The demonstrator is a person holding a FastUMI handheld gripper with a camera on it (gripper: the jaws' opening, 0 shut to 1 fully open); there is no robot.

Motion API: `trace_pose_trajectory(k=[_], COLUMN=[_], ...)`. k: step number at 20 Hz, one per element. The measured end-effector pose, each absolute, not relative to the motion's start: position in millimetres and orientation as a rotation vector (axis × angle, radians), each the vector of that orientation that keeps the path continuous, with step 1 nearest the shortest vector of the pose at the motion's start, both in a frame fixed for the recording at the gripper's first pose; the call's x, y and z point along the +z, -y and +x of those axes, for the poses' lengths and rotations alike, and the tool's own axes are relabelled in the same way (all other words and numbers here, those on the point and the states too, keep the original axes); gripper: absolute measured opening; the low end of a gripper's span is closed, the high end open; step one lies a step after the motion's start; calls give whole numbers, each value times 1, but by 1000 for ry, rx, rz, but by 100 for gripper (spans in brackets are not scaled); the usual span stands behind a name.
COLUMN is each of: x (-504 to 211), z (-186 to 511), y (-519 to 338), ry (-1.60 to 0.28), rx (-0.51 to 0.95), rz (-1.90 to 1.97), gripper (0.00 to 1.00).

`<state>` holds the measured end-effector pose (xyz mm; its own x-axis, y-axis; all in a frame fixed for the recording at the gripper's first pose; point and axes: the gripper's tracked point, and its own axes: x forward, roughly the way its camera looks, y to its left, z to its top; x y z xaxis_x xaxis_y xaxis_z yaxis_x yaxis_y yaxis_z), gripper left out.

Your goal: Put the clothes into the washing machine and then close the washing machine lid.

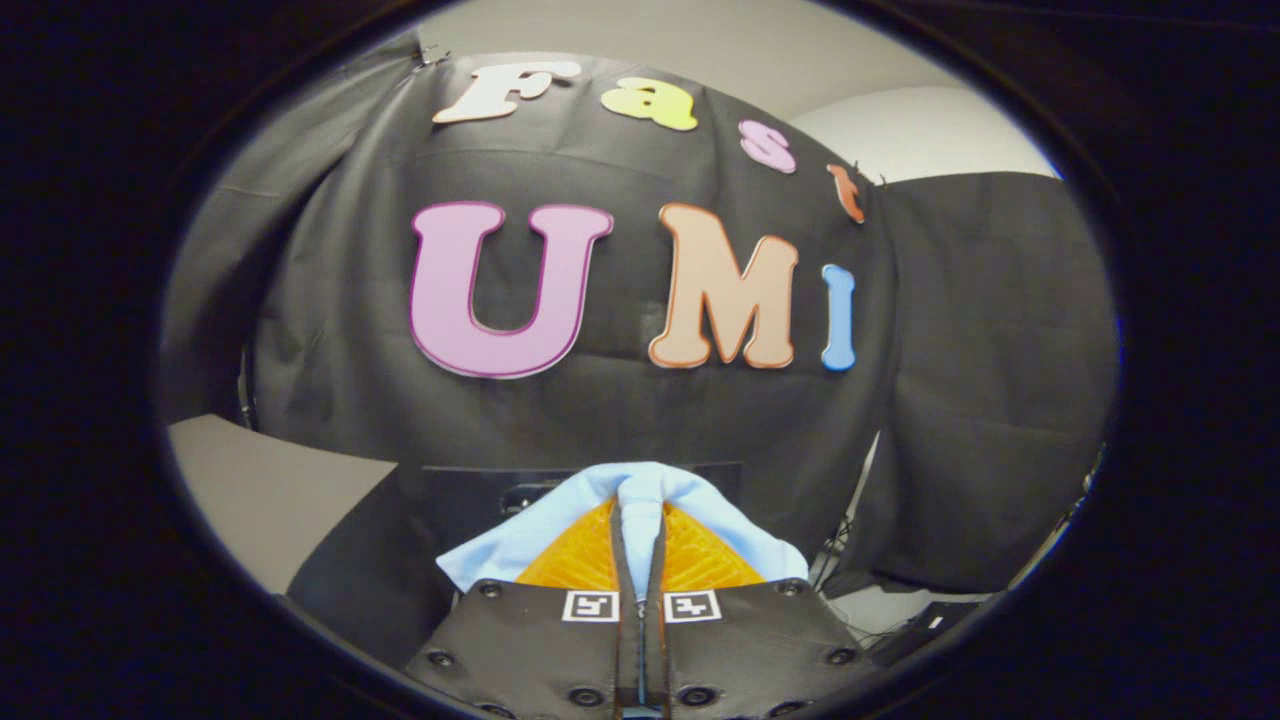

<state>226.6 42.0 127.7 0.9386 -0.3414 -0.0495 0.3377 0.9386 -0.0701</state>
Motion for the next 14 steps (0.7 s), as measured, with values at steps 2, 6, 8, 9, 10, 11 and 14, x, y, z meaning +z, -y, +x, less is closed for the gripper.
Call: trace_pose_trajectory(k=[2,6,8,9,10,11,14], x=[100,51,28,21,14,6,-13], z=[234,252,262,260,263,269,274], y=[-42,-45,-42,-43,-45,-48,-50], ry=[-107,-184,-218,-232,-244,-256,-305], rx=[-331,-302,-297,-300,-292,-278,-263], rz=[-58,-71,-74,-75,-71,-71,-88], gripper=[2,2,2,5,8,8,16])
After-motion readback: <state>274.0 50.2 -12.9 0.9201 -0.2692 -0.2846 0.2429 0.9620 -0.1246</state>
